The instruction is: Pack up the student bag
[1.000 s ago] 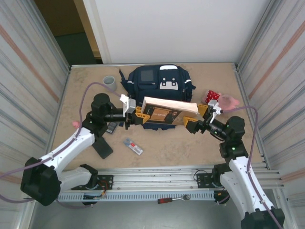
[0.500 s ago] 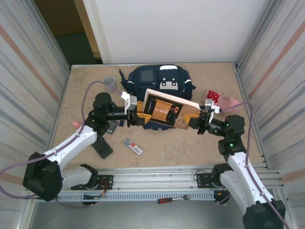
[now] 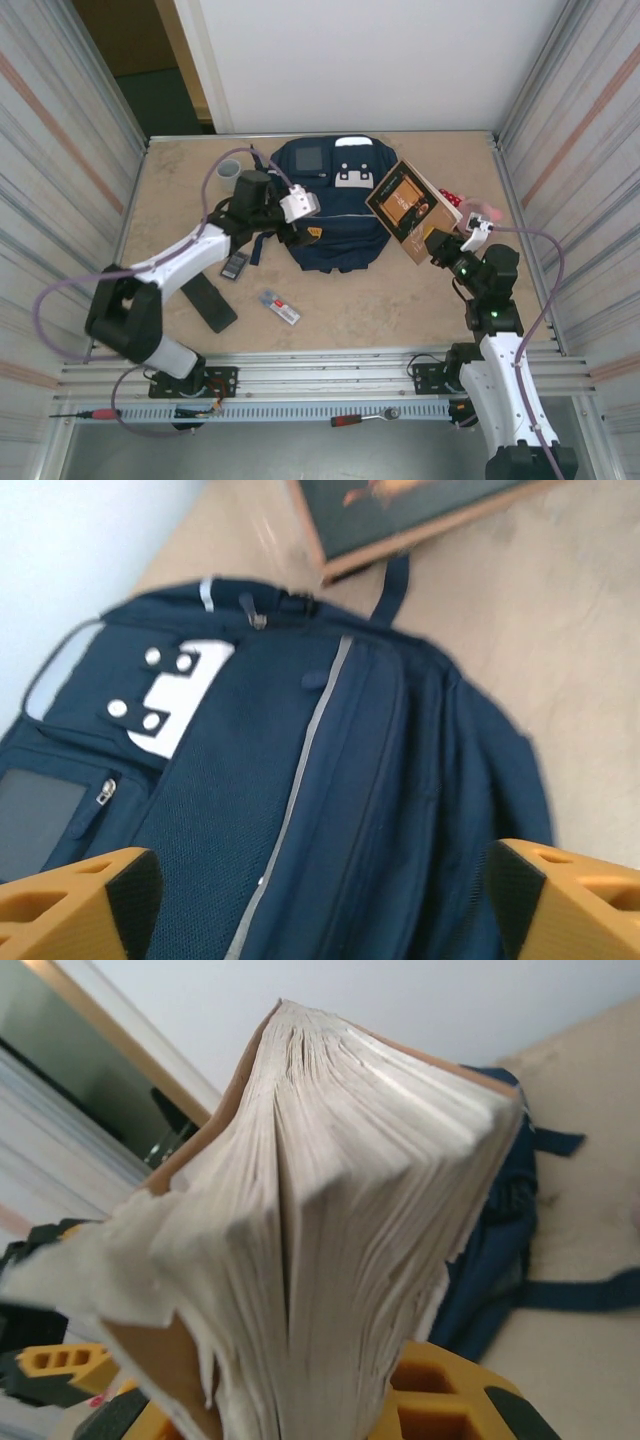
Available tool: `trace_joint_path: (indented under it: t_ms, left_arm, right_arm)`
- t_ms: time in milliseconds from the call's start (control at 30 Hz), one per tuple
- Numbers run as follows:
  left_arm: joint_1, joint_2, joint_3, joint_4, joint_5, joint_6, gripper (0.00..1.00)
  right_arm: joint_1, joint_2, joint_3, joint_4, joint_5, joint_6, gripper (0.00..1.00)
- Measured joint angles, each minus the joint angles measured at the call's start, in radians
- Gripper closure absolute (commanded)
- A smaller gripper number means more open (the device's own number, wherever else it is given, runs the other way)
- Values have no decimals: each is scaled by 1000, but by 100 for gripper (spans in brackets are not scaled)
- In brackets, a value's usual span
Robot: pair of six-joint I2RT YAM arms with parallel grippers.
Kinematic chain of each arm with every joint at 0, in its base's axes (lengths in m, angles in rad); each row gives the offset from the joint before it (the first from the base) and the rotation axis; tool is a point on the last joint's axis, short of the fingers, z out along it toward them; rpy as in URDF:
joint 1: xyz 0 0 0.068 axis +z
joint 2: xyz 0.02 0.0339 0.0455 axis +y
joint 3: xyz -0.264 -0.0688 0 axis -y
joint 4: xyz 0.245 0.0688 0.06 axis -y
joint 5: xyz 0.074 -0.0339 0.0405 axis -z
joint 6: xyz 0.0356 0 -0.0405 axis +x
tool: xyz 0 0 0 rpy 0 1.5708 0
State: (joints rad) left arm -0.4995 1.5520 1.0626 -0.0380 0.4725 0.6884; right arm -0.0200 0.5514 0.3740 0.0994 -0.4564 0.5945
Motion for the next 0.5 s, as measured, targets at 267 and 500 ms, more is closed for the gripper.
trace_joint_path:
  t_ms: [267, 500]
  left_arm:
    - [-4, 323, 253, -141, -31, 162, 11]
    - [-19, 470, 393, -243, -35, 243, 9]
  right_arm:
    - [10, -16, 2, -97, 16, -22, 100]
    - [21, -15, 2, -126, 16, -38, 100]
